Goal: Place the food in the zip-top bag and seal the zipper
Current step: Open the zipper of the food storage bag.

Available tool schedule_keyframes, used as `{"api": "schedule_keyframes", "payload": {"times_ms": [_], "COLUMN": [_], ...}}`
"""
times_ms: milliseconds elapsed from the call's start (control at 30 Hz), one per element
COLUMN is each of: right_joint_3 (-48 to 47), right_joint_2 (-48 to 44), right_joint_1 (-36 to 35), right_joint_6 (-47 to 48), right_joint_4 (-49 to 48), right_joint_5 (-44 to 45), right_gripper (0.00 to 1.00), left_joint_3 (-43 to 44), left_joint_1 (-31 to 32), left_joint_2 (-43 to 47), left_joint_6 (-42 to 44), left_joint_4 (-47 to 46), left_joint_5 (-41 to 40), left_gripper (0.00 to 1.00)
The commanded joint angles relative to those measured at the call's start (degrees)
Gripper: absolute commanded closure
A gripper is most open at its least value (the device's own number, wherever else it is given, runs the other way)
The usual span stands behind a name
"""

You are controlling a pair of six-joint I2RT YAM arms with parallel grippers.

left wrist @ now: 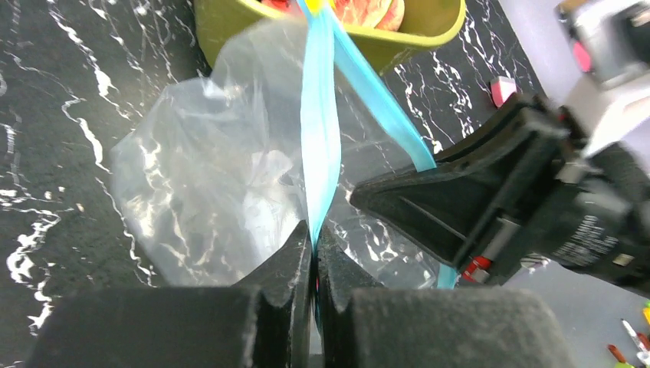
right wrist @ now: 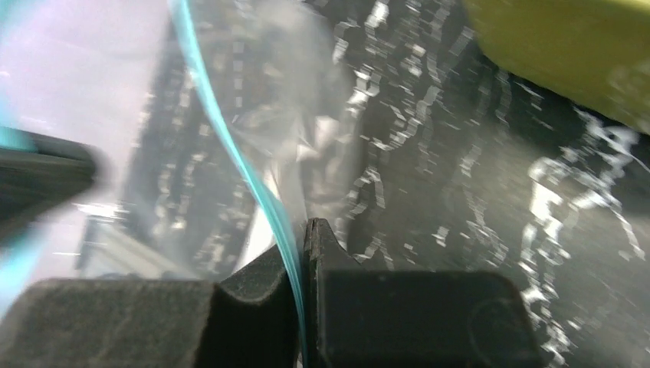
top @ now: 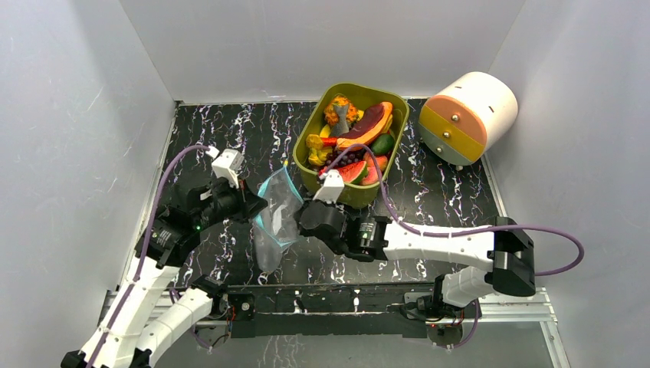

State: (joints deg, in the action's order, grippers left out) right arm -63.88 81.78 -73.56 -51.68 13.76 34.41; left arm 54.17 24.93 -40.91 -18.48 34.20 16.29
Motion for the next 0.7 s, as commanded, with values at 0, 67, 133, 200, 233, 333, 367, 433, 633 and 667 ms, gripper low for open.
{"api": "schedule_keyframes", "payload": {"times_ms": [0, 67, 133, 200, 233, 333, 367, 433, 633, 667], "right_joint_3": [6.28, 8.98, 10.34, 10.68, 10.62, 10.06, 10.0, 10.13, 9.75, 9.21], "right_joint_2": [-4.59, -5.82, -6.56, -6.42, -6.11, -5.18, -5.14, -5.54, -9.15, -9.77], "right_joint_1": [-0.35, -0.35, -0.36, -0.36, -0.36, -0.33, -0.35, -0.36, -0.36, -0.36], "right_joint_6": [-6.45, -8.58, -9.46, -9.3, -9.09, -8.26, -7.28, -5.24, 4.17, 5.82], "right_joint_4": [5.01, 6.65, 7.14, 6.51, 5.99, 4.22, 3.34, 1.27, -5.23, -5.88], "right_joint_5": [7.84, 9.76, 10.24, 9.47, 8.75, 6.7, 6.05, 4.12, -3.57, -5.08], "right_gripper": [1.0, 1.0, 1.0, 1.0, 1.0, 0.95, 0.92, 0.86, 0.59, 0.56], "left_joint_3": [4.77, 6.63, 7.94, 7.87, 7.5, 5.1, 4.0, 2.06, -1.47, -1.93], "left_joint_1": [-0.14, -0.15, -0.14, -0.14, -0.14, -0.14, -0.14, -0.14, -0.14, -0.14], "left_joint_2": [2.04, 1.7, 1.1, 0.4, 0.05, -0.19, 0.04, 0.72, 1.38, 1.22], "left_joint_6": [2.65, 4.09, 5.53, 6.45, 6.59, 6.15, 5.69, 5.35, 5.25, 5.29], "left_joint_4": [1.73, 3.73, 5.0, 5.08, 4.78, 2.61, 1.71, 0.32, -1.33, -1.82], "left_joint_5": [-3.83, -6.75, -8.37, -7.44, -6.33, -1.08, -0.11, 1.17, 0.41, 0.48], "left_gripper": [1.0, 1.0, 1.0, 1.0, 1.0, 1.0, 1.0, 1.0, 1.0, 1.0]}}
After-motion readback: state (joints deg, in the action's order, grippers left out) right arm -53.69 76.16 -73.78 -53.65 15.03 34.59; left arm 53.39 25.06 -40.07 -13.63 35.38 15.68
